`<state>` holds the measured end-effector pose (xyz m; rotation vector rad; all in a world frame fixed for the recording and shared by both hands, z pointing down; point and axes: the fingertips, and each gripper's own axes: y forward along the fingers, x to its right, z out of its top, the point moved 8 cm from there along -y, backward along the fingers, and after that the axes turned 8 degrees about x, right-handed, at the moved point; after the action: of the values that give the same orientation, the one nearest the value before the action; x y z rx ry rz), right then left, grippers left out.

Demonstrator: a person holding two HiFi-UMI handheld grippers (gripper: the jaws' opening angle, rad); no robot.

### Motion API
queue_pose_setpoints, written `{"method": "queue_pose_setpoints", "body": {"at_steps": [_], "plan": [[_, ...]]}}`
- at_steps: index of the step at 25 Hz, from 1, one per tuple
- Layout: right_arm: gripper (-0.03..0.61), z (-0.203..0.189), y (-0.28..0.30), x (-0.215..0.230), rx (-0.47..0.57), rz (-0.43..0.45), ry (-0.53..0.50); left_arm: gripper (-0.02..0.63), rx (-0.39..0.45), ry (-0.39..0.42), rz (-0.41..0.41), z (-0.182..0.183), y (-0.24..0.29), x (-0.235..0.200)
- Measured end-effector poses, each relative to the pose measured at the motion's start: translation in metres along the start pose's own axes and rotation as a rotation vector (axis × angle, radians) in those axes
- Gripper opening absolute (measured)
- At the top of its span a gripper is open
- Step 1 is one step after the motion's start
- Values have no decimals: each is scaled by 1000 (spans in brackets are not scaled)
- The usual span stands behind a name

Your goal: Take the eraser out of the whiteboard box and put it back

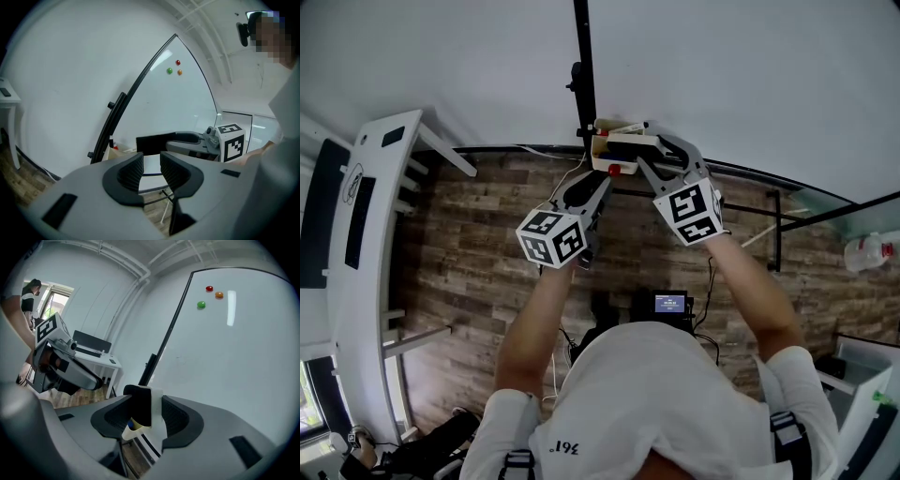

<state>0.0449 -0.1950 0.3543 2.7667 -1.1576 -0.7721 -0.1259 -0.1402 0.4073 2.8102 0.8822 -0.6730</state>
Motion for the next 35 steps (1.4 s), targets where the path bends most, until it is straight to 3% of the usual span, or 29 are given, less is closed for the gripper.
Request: {"method": "queue_pose_setpoints", "body": {"at_steps": [22, 35], "plan": [[210, 45, -56, -9, 147, -14, 46, 104, 62, 31, -40, 27, -27, 42], [210, 59, -87, -15, 198, -21, 66, 104, 93, 10, -42, 27, -53, 56]]}}
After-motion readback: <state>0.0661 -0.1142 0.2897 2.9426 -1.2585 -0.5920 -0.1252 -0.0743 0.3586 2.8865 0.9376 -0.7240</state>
